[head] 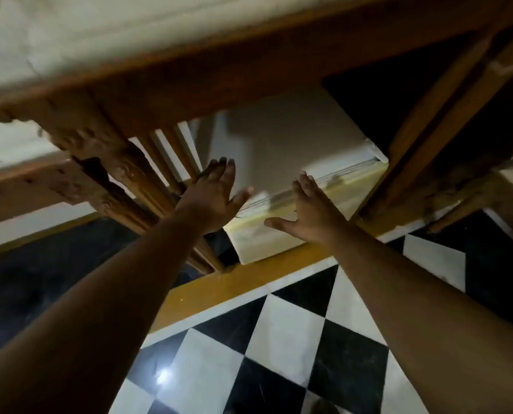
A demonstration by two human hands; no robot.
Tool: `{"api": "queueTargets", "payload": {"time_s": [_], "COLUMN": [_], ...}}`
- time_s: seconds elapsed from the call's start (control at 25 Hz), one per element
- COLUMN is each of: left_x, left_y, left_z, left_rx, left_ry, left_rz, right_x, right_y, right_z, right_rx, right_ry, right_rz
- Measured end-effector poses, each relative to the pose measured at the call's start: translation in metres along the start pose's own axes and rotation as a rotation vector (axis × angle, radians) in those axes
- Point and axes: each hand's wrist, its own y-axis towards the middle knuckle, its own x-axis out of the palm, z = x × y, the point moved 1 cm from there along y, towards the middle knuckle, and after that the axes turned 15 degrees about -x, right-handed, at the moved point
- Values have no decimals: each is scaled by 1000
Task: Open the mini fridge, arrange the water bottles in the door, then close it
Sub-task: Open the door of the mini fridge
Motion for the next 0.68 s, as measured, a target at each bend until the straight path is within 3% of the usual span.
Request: {"api": "queueTargets", "payload": {"time_s": [0.08, 0.24, 0.44, 0.68], "left_x": [33, 88, 127, 134], "left_y": [34, 110, 182, 190], "left_z": [-9, -10, -12, -11], "left_rx": [-58, -38, -15, -44], "left_ry": [-135, -31, -34, 130], "left_rz": [37, 119, 236, 254], "right_x": [35, 82, 108, 99], "right_y": [27, 82, 124, 119], "right_z": [12, 46, 76, 72], "right_rx": [-33, 25, 67, 121], "right_ry": [-21, -93, -297, -285], "right_rz": [42, 209, 303, 172]}}
